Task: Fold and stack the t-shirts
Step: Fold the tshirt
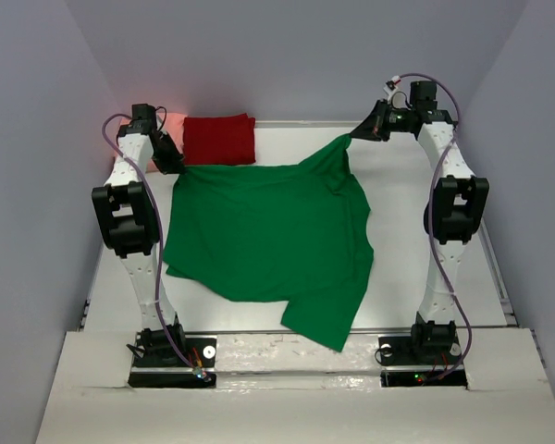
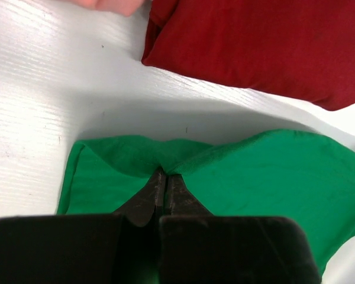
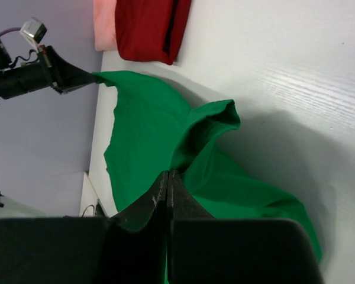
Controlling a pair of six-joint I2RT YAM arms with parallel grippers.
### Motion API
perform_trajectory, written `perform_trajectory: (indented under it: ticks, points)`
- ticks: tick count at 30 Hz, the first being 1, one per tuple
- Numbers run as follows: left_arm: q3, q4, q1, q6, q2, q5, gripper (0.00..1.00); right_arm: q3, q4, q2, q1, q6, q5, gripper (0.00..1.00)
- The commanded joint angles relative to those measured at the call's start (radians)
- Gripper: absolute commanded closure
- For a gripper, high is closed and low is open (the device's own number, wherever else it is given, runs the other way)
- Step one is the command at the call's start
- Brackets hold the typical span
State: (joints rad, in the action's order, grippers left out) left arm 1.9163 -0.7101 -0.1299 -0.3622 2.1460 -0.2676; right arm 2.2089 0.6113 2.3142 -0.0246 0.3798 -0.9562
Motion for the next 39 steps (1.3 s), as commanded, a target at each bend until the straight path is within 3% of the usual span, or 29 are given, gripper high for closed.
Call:
perform_trajectory:
  ticks: [1,15,28,39]
  points:
    - [-0.010,-0.002,0.003,0.026,-0.052,0.010,1.00,-0.035,-0.044,-0.127,0.002,0.011,-0.058,1.00]
    - [0.020,-0.061,-0.014,0.022,-0.044,0.080,1.00,-0.261,-0.042,-0.300,0.020,0.011,-0.072,1.00]
    - [-0.077,-0.046,-0.119,0.035,-0.097,0.053,1.00,-0.413,-0.022,-0.409,0.020,-0.004,-0.058,1.00]
    - [-0.114,-0.034,-0.122,0.045,-0.106,0.031,1.00,-0.512,0.021,-0.507,0.020,-0.025,-0.059,1.00]
